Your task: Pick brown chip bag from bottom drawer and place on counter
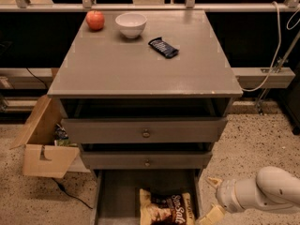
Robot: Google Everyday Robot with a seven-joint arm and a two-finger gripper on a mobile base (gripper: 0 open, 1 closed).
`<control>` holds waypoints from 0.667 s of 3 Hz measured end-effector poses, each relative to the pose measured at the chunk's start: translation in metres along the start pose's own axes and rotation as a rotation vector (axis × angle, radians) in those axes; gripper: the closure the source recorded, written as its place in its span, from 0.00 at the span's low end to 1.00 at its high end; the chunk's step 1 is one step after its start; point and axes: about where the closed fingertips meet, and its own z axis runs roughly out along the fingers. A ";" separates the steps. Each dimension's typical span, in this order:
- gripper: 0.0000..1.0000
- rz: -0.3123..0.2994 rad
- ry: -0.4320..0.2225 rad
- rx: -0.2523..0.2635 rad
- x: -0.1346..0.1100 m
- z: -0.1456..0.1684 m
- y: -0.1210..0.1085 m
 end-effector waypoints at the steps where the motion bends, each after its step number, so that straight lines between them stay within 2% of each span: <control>1: 0.00 -0.018 0.000 0.006 0.016 0.026 -0.013; 2: 0.00 -0.063 -0.009 0.001 0.050 0.082 -0.041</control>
Offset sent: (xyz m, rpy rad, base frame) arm 0.0520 0.0103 -0.1876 0.0073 -0.0772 0.0803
